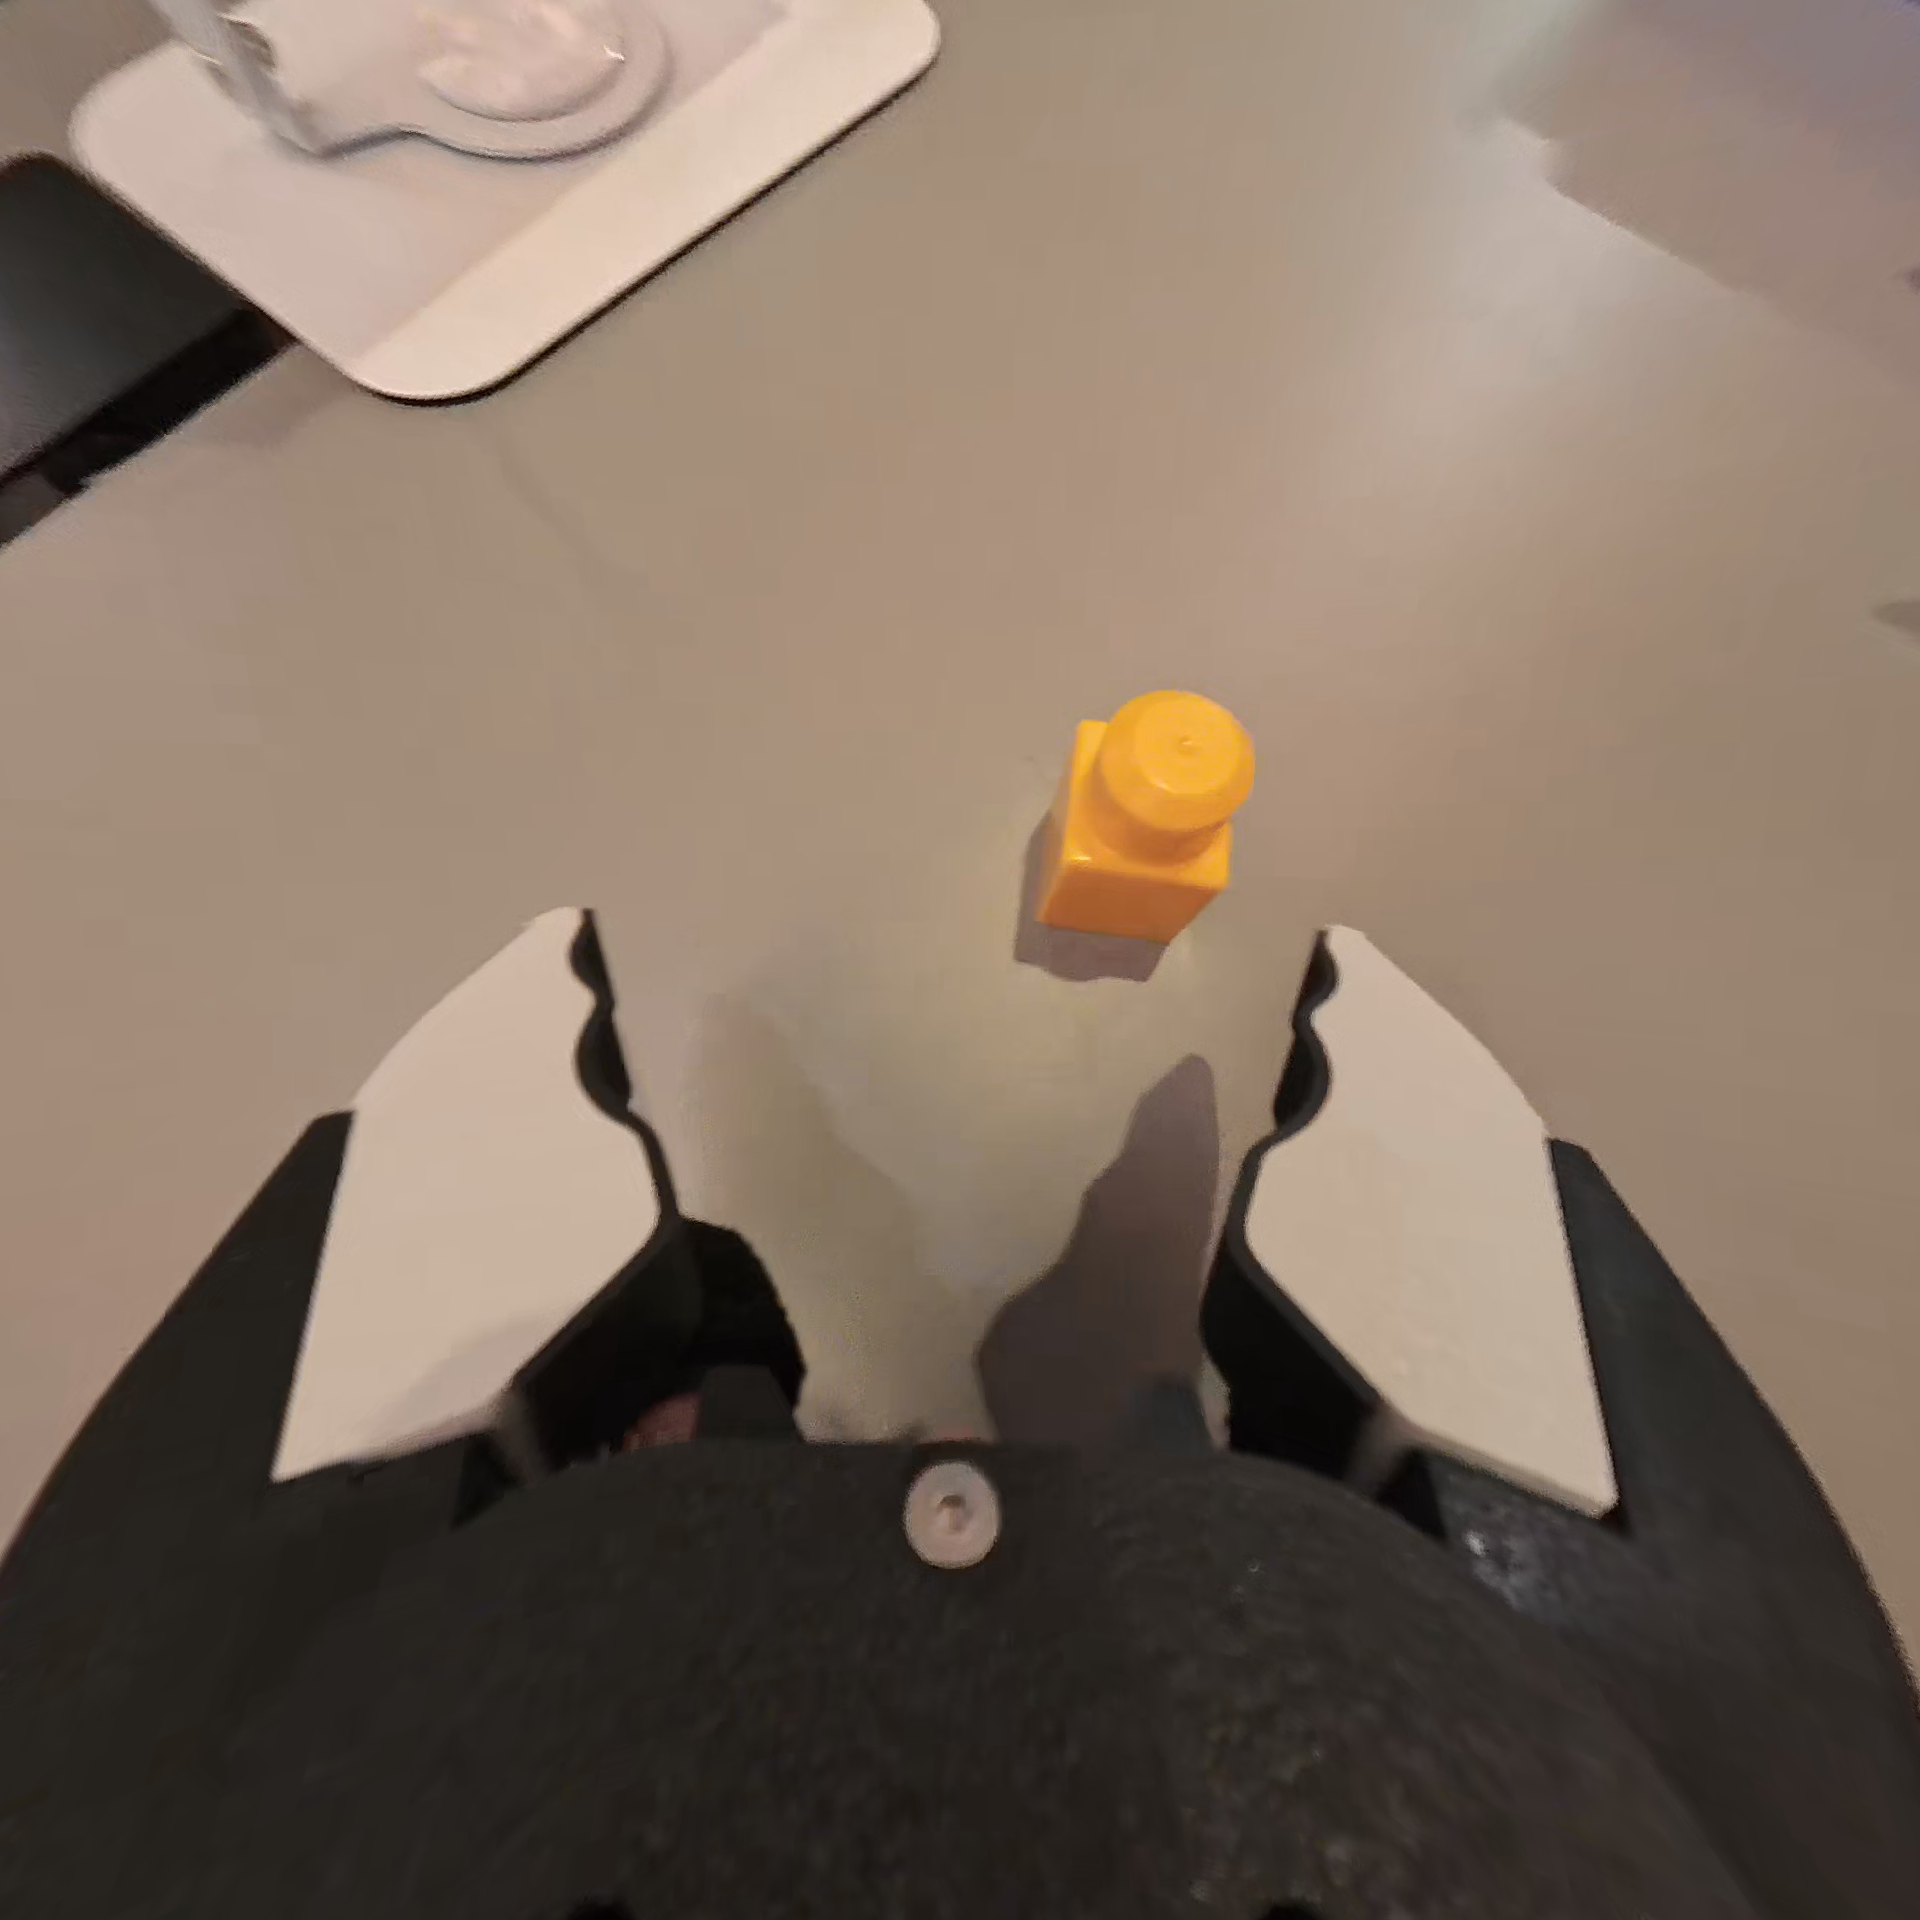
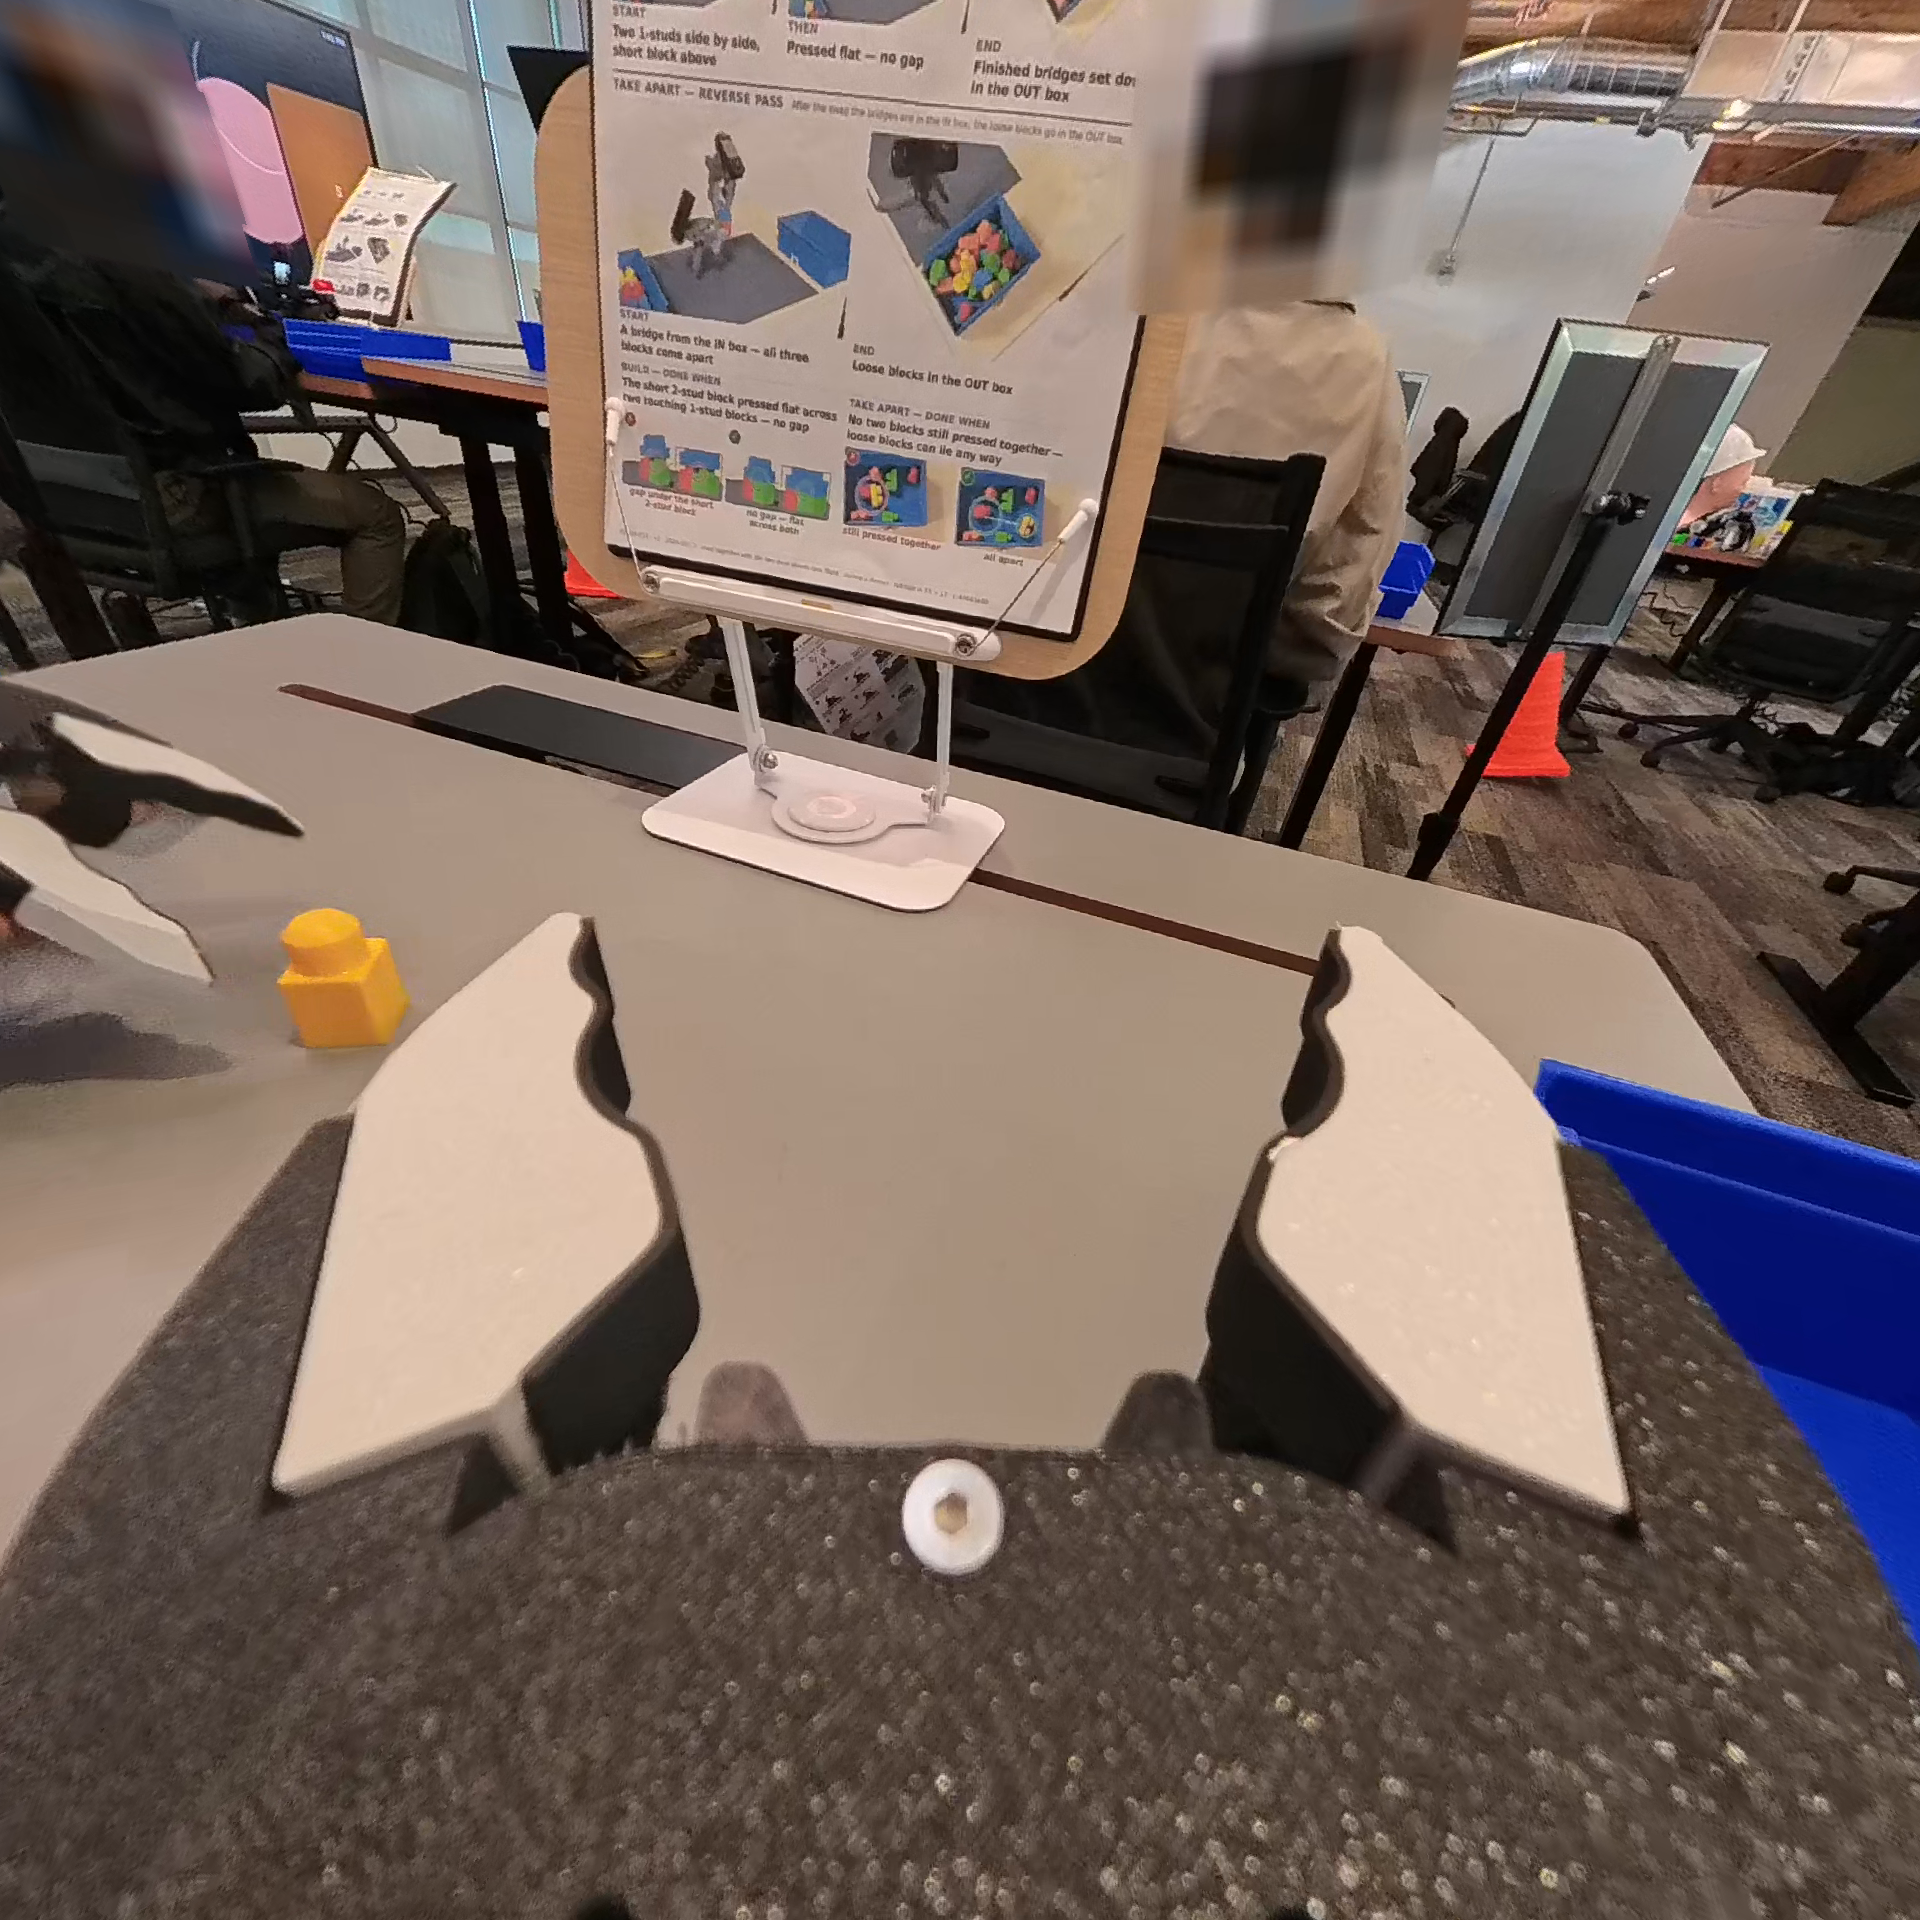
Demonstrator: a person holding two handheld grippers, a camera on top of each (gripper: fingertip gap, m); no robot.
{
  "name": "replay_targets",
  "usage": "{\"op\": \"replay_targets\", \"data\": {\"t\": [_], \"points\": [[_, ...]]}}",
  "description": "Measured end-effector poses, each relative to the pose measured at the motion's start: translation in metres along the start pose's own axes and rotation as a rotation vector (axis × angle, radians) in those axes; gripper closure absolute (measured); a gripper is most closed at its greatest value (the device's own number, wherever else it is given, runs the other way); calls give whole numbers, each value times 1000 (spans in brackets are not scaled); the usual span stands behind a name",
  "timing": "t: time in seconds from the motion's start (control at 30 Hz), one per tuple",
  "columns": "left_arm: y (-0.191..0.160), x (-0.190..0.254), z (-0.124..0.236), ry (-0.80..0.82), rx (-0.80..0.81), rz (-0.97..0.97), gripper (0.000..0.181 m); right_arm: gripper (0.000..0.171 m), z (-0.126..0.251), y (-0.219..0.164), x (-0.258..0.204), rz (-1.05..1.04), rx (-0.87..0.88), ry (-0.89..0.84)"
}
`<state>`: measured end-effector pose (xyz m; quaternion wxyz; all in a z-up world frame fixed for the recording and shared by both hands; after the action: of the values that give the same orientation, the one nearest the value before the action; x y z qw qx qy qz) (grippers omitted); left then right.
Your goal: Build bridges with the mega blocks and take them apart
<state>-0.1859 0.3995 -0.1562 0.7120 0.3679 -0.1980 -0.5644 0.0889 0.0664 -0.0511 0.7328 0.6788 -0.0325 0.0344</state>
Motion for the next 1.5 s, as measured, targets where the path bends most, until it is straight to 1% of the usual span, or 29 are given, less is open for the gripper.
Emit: {"op": "replay_targets", "data": {"t": [0.03,0.07,0.1,0.33,0.5,0.67,0.9,1.07,1.27,1.37,1.5], "points": [[0,-3,4,34,1,1,49,47,-1,0,0,0,0,3],[0,-7,8,69,3,1,40,47,-1,0,-1,1,0,4],[0,-10,11,100,2,2,34,47,-2,0,-1,1,0,6],[-4,-25,36,144,16,71,35,47,-3,1,-4,4,4,14],[-5,-37,58,167,24,134,40,47,-5,0,-4,0,6,20],[-3,-55,91,227,73,176,45,47,-8,-1,-5,-3,6,30],[-10,-86,146,339,74,205,45,47,-14,-4,-7,-11,7,44],[-26,-113,192,437,70,242,47,47,-19,-6,-9,-15,7,59],[-58,-141,239,547,35,297,51,47,-25,-6,-11,-18,7,72],[-76,-152,255,583,20,330,53,47,-27,-6,-12,-18,7,76],[-96,-162,266,607,-2,369,54,47,-29,-6,-14,-17,3,82]]}}
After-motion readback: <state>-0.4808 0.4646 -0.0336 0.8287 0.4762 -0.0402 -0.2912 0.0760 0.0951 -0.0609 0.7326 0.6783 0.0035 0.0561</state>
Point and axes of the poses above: each gripper's, where its closed fingertips meet, z back along the fingers, y out of its top, x = y × z across the jaws, the point moved 9 cm from there along z, back along the fingers, and after that the axes turned 15 degrees about y, right-handed, at the moved point
